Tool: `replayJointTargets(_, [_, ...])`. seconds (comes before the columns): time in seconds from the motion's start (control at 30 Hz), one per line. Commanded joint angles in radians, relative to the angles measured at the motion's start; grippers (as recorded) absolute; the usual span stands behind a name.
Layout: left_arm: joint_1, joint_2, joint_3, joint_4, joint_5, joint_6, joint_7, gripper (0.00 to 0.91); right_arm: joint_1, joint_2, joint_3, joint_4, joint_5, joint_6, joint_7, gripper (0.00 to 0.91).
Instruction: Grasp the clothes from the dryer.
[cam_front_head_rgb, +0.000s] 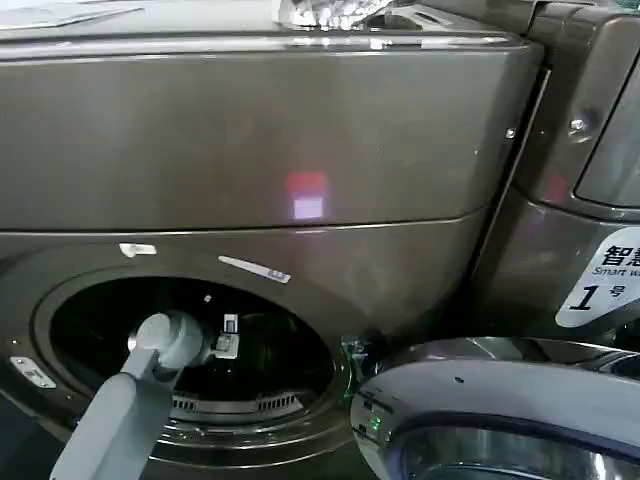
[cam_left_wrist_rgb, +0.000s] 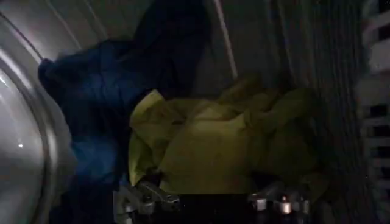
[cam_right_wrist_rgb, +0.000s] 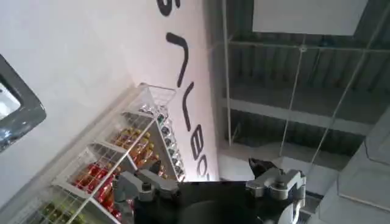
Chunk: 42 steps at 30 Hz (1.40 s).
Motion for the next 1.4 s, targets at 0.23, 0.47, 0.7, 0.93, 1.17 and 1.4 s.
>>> replayJointTargets(0.23, [-0.001, -0.003, -0.005, 0.055, -0.028, 0.02, 0.001, 0.907, 0.004, -0.003, -0.005, 0.001, 0.004, 0.007, -0.006, 0.907])
replayJointTargets(0.47, [-0.003, -0.006, -0.004, 0.06, -0.034, 0.03, 0.001, 0.683, 0.002, -0.004, -0.003, -0.001, 0.005, 0.009, -0.008, 0.907])
replayJointTargets(0.7, [0.007, 0.0, 0.0, 0.047, -0.028, 0.042, 0.0, 0.114, 0.002, -0.006, -0.002, -0.005, 0.006, 0.009, -0.008, 0.907])
replayJointTargets(0.93, [0.014, 0.005, -0.004, 0.027, -0.024, 0.041, 0.0, 0.068, 0.006, -0.008, -0.004, -0.005, 0.006, 0.009, -0.009, 0.907])
replayJointTargets(1.17, [0.025, 0.01, -0.008, 0.017, -0.031, 0.04, 0.0, 0.023, 0.015, -0.01, -0.013, -0.006, 0.006, 0.009, -0.01, 0.907])
replayJointTargets(1.4, [0.022, 0.008, -0.011, 0.009, -0.047, 0.041, 0.0, 0.0, 0.002, -0.011, -0.002, -0.01, 0.008, 0.011, -0.011, 0.907])
